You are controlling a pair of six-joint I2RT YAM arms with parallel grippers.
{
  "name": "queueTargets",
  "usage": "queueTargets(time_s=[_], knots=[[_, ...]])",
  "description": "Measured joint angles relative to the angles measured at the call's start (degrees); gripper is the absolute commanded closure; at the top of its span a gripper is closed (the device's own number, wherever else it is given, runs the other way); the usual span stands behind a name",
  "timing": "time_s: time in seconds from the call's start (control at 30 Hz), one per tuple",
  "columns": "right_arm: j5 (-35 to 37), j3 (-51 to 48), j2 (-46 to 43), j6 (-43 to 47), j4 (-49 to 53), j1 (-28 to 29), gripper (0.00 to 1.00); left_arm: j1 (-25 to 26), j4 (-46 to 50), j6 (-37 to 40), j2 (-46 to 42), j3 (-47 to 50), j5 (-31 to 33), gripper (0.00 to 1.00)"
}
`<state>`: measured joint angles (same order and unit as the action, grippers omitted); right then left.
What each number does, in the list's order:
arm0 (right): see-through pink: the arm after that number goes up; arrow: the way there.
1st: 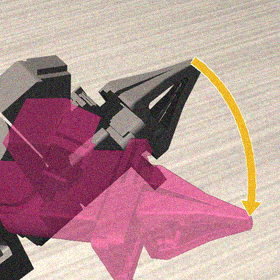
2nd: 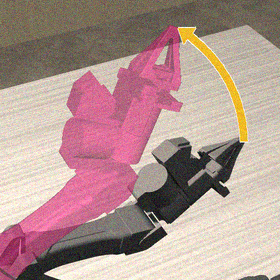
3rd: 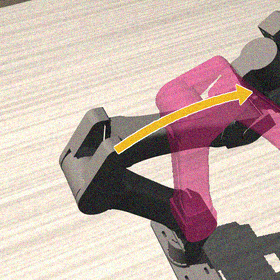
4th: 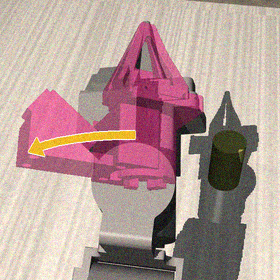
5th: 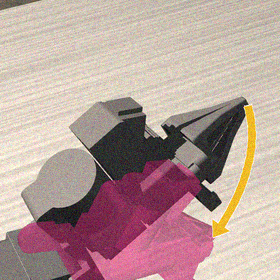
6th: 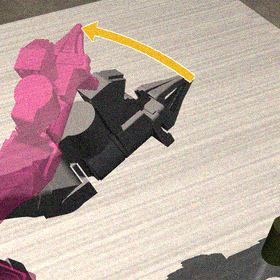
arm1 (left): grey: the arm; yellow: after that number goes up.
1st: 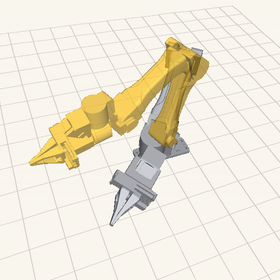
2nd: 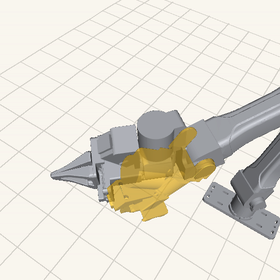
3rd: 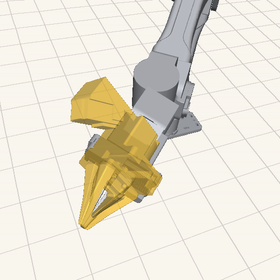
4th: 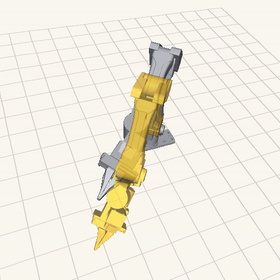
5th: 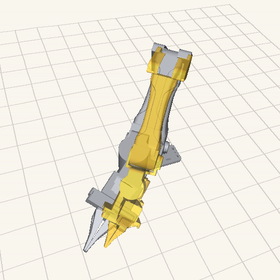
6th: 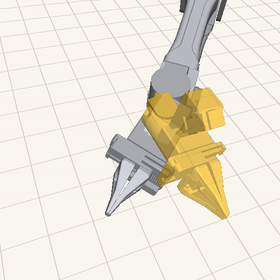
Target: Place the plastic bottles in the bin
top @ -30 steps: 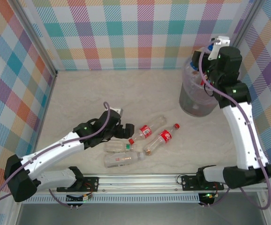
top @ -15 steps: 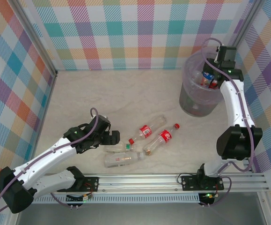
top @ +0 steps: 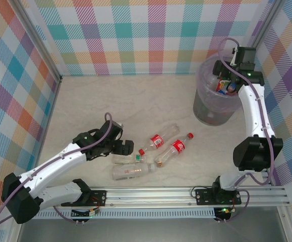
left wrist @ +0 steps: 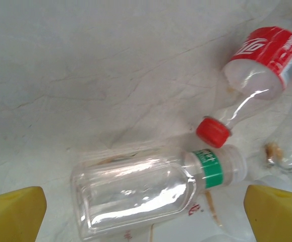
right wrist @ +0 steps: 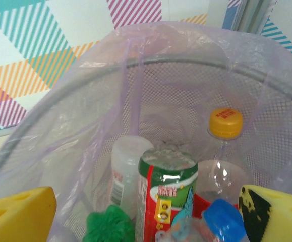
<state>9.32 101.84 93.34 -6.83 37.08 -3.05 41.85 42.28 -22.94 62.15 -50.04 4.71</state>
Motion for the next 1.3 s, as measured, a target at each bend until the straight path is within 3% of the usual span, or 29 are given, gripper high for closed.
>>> queueTargets(time_s=[0.33,0.5,0.7,0.87,1.3], knots=[[-11.3,-3.1,-18.3,-4.5,1.5,3.0,0.07,0.9,-6.6,4.8,20.5,-12.1,-7.1,0.06],[-16.1,-15.1,-29.6,-9.0,0.7,9.7,0.08,3.7,-8.9,5.9,29.3,-17.7,-8.3,0.08],[-19.2,-29.2,-37.9,-16.0,-0.2,17.0,0.08,7.0,-12.3,5.9,33.7,-19.0,-8.3,0.08],[-19.2,-39.7,-45.7,-21.1,-2.2,18.3,0.08,7.5,-14.3,5.8,34.8,-19.0,-8.3,0.09],[-16.8,-46.1,-46.5,-22.0,-3.1,18.4,0.08,8.4,-17.4,5.2,39.0,-16.8,-7.5,0.15]])
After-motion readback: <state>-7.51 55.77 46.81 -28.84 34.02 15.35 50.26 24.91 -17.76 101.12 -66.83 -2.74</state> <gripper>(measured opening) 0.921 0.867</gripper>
